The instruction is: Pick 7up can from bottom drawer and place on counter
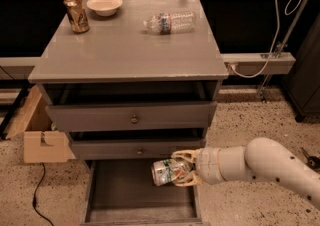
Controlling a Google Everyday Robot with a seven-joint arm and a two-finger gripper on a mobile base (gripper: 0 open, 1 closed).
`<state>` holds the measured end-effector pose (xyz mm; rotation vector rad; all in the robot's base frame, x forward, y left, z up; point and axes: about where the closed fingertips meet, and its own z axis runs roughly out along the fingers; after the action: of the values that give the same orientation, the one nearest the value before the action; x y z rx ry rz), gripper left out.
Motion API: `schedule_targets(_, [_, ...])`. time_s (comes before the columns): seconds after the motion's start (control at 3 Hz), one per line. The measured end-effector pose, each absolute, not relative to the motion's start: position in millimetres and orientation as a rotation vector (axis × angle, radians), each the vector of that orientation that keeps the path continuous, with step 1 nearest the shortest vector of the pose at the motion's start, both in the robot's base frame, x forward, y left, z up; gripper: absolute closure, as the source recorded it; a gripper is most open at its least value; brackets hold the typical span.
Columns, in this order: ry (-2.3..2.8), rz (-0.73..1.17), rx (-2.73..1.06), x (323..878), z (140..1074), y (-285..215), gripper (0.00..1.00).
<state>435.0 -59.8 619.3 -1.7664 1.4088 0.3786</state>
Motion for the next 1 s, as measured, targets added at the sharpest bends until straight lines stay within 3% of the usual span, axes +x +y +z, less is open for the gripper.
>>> schedule_targets(1.0, [1.467, 0.211, -1.721, 516, 798, -104, 1.0])
